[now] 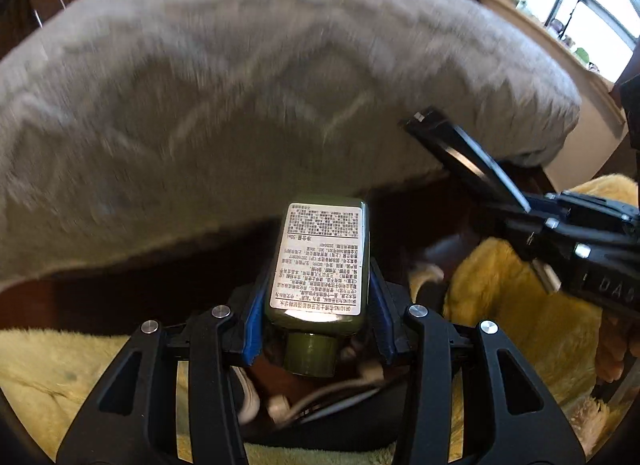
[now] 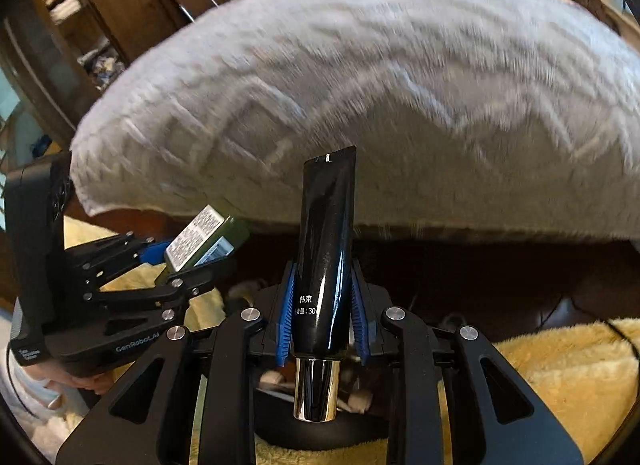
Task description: Collect trash
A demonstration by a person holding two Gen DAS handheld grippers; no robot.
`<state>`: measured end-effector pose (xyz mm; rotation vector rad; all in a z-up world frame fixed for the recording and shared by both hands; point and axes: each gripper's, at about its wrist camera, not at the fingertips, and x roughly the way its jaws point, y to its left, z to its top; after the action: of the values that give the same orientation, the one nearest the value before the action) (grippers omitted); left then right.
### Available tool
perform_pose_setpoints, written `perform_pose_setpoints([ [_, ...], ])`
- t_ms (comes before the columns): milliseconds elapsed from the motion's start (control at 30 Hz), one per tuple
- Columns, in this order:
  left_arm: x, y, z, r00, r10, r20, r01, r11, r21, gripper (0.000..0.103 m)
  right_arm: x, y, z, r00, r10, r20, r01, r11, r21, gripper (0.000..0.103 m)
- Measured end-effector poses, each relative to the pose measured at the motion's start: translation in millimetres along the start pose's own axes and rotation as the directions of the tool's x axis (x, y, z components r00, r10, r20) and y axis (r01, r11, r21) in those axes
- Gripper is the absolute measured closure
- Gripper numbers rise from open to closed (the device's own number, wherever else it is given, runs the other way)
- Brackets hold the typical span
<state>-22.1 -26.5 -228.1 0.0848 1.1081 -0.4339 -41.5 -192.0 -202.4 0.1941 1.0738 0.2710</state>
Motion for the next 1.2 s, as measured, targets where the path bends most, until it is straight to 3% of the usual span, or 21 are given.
perform_pose_setpoints([
  [367, 72.2, 3.8, -5.4, 0.981, 0.004, -0.196, -0.002, 1.000, 0.011, 0.061, 75.3, -8.6, -4.8, 0.985, -0.040, -0.168, 0.044, 0.999, 0.024, 0.077],
  [733, 91.4, 2.4, -12.6, 0.966, -0.007, -0.258, 0.005, 1.000, -0.008, 0.061, 81.6, -7.8, 0.2, 0.979, -0.020, -0.202, 0.027, 0.999, 0.033, 0.075],
  [800, 90.6, 2.5, -12.6, 0.966, -0.006, -0.257, 0.003, 1.000, -0.013, 0.057, 80.9, -8.0, 1.3, 0.979, -0.021, -0.202, 0.029, 0.999, 0.037, 0.075],
  [967, 84.0, 7.3, -10.4, 0.970, 0.006, -0.244, -0.012, 1.000, -0.023, 0.031, 73.0, -17.2, 10.1, 0.983, -0.031, -0.182, 0.044, 0.997, 0.070, 0.062],
  [1100, 73.9, 8.0, -6.2, 0.974, 0.005, -0.226, -0.012, 1.000, -0.027, 0.026, 61.0, -20.0, 16.1, 0.988, -0.028, -0.152, 0.042, 0.995, 0.092, 0.051],
  [1200, 61.5, 8.9, -0.3, 0.980, 0.007, -0.199, -0.013, 0.999, -0.030, 0.023, 43.9, -20.9, 22.8, 0.993, -0.055, -0.104, 0.063, 0.995, 0.083, 0.034],
])
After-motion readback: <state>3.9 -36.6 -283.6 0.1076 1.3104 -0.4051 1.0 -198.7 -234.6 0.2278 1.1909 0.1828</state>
